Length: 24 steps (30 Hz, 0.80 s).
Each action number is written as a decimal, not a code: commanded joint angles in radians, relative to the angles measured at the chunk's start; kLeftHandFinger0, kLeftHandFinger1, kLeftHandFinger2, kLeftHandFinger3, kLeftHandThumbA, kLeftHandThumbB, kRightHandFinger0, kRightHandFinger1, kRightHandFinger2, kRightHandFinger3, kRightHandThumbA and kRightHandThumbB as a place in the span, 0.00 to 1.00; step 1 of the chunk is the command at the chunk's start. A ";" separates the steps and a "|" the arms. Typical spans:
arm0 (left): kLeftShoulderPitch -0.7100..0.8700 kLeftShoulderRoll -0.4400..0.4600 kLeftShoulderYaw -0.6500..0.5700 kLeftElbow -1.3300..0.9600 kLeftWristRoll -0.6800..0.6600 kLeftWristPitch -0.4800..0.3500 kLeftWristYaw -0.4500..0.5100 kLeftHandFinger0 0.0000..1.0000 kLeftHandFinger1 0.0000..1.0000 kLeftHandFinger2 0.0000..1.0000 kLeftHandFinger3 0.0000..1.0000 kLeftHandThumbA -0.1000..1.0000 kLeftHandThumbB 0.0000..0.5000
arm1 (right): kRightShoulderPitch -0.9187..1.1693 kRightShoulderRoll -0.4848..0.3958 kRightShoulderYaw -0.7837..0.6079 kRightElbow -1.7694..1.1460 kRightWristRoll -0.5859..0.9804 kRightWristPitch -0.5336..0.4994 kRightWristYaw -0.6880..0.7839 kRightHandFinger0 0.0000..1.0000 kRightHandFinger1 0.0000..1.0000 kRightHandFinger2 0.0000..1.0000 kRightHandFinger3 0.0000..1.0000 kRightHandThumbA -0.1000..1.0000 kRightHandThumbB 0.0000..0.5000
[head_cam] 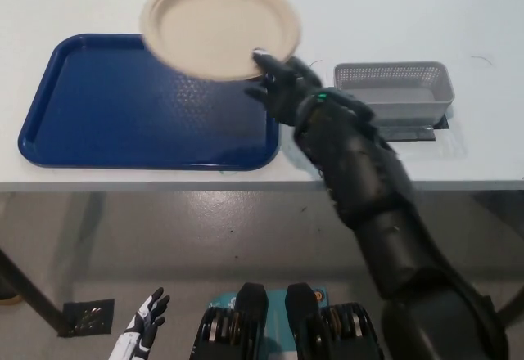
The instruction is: Use the right hand to pick up a plate from a leveled surface and place it into a tray on the left side
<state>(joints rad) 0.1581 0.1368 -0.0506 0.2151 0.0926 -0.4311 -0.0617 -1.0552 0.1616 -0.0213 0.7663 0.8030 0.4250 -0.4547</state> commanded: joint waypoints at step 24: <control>0.026 0.012 -0.032 0.024 0.031 -0.039 0.004 1.00 1.00 1.00 1.00 1.00 0.31 | -0.250 -0.025 0.108 0.425 -0.409 -0.089 0.303 1.00 1.00 1.00 1.00 0.88 0.91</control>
<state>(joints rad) 0.1689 0.1370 -0.0668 0.2452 0.0972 -0.4311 -0.0617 -1.2713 0.1708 0.0775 1.2521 0.4805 0.3003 -0.1978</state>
